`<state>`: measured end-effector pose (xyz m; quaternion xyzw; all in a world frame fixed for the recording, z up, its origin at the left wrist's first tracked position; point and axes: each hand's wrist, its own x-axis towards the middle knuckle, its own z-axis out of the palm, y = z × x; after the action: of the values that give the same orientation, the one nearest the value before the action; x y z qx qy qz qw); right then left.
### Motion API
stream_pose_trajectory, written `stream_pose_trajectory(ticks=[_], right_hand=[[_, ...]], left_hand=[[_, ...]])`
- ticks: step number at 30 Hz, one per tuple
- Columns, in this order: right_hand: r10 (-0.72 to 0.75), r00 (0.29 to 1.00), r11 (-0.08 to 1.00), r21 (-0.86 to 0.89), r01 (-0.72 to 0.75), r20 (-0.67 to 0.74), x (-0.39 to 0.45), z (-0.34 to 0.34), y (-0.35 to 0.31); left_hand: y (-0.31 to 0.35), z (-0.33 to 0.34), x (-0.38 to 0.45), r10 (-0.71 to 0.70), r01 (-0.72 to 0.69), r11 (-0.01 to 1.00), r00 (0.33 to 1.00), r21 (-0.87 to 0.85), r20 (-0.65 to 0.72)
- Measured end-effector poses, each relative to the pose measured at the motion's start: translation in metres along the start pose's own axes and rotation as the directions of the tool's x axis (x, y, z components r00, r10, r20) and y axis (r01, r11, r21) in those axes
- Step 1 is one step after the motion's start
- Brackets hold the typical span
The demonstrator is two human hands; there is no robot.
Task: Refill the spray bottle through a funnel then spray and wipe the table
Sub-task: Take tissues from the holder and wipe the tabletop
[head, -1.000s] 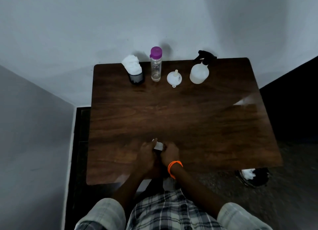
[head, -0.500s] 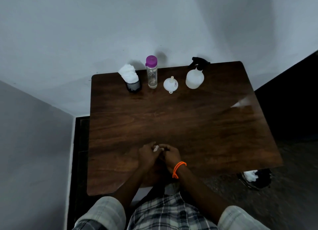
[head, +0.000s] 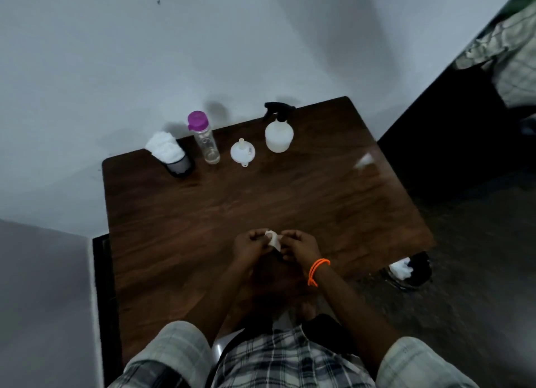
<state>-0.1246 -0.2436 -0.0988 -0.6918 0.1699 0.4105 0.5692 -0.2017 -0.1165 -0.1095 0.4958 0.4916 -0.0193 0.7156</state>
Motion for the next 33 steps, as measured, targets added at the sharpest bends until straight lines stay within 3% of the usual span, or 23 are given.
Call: stream_pose_trajectory(ticks=[6,10,14,16,25,29,33], right_hand=[[-0.034,0.999,0.982,0.188,0.031,0.012,0.001,-0.063,-0.008],[-0.079,0.991,0.960,0.261,0.103,-0.104,0.002,-0.117,-0.005],[-0.084,0.967,0.953,0.264,0.148,-0.240,-0.002,-0.174,0.000],[-0.089,0.960,0.951,0.263,0.160,-0.264,-0.005,-0.202,0.002],[0.001,0.918,0.945,0.300,0.129,-0.397,-0.009,-0.346,0.027],[0.038,0.868,0.954,0.277,0.116,-0.495,-0.015,-0.408,0.028],[0.052,0.805,0.971,0.218,0.098,-0.591,-0.007,-0.461,0.032]], left_hand=[[0.013,0.074,0.004,-0.021,-0.001,0.992,0.985,0.127,0.174],[0.010,0.129,0.004,-0.025,-0.059,0.952,0.964,0.301,0.266],[0.001,0.181,0.003,0.057,-0.267,0.803,0.924,0.533,0.378],[-0.002,0.207,-0.003,0.052,-0.300,0.737,0.918,0.605,0.392],[-0.037,0.356,-0.046,-0.010,-0.377,0.563,0.887,0.735,0.462],[-0.069,0.425,-0.053,-0.130,-0.360,0.566,0.849,0.741,0.512],[-0.106,0.488,-0.041,-0.239,-0.370,0.484,0.816,0.793,0.527]])
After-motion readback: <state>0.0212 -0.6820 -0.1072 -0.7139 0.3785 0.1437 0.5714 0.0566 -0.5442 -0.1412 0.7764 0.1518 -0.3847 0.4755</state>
